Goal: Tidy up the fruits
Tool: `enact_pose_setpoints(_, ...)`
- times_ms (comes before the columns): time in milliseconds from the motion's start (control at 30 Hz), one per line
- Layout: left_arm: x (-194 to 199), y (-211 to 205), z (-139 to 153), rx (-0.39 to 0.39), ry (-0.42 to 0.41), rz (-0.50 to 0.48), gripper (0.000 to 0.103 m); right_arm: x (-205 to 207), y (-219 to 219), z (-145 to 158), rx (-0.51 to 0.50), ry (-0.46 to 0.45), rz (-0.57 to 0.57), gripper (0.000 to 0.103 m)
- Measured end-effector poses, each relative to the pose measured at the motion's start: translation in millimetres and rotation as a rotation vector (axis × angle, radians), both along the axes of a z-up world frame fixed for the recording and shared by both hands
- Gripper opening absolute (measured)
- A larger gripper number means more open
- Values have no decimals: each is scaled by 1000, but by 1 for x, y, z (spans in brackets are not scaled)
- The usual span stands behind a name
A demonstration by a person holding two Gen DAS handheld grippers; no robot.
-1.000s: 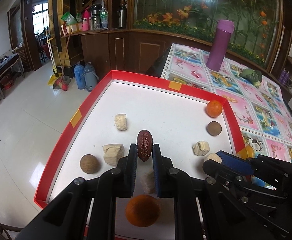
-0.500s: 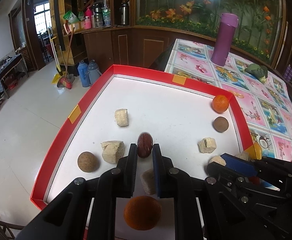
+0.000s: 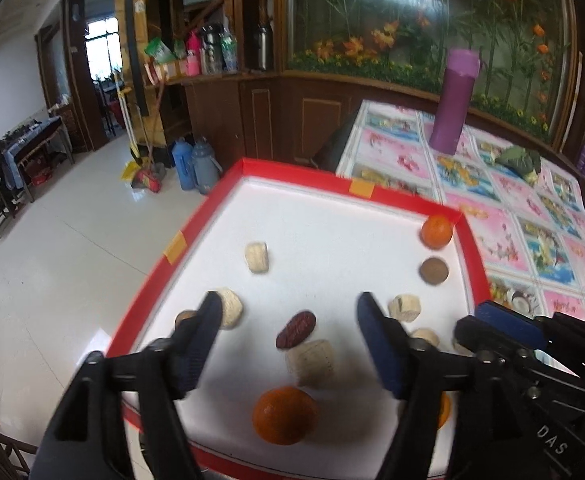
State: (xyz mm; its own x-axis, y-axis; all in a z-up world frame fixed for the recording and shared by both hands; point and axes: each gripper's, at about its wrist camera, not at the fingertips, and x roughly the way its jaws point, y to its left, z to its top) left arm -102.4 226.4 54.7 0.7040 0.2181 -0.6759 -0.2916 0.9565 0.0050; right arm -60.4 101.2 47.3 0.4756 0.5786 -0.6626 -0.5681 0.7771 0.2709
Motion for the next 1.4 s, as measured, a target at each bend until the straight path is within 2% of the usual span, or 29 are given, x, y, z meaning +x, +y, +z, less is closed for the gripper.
enact_pose_setpoints(67, -5, -2, 8, 10, -27, 10, 80, -5, -7, 6, 4, -26, -17, 36)
enact_pose_setpoints(100, -7, -4, 12, 13, -34, 14, 80, -7, -11, 9, 5, -39, -26, 46)
enact_pose_setpoints(133, -10, -6, 16, 20, -41, 23, 80, -10, -14, 12, 8, -55, -34, 50)
enact_pose_setpoints(300, -20, -9, 27, 13, -45, 65, 81, -27, -28, 29, 15, -128, -55, 52)
enact_pose_setpoints(400, -29, -11, 35, 19, -57, 90, 81, -37, -39, 41, 48, -163, -74, 64)
enact_pose_setpoints(567, -50, -17, 53, 96, -125, 142, 81, -61, -51, 63, 63, -285, -123, 72)
enact_pose_setpoints(667, -66, -24, 66, 176, -180, 165, 81, -73, -62, 74, 117, -325, -158, 76)
enact_pose_setpoints(733, -79, -33, 75, 262, -231, 188, 88, -82, -70, 83, 146, -367, -196, 81)
enact_pose_setpoints(767, -87, -37, 80, 291, -257, 192, 98, -87, -74, 87, 159, -388, -210, 83)
enact_pose_setpoints(800, -92, -40, 84, 309, -281, 193, 103, -93, -78, 92, 174, -416, -231, 89)
enact_pose_setpoints(833, -100, -44, 90, 322, -311, 191, 103, -98, -81, 96, 181, -435, -247, 96)
enact_pose_setpoints(900, -111, -48, 99, 329, -337, 186, 103, -109, -89, 101, 214, -470, -282, 101)
enact_pose_setpoints(1067, -127, -51, 112, 287, -355, 182, 103, -124, -100, 107, 250, -481, -305, 103)
enact_pose_setpoints(1200, -132, -55, 114, 297, -352, 188, 103, -138, -113, 108, 307, -504, -311, 103)
enact_pose_setpoints(1400, -138, -55, 118, 270, -352, 190, 103, -143, -111, 112, 266, -487, -302, 103)
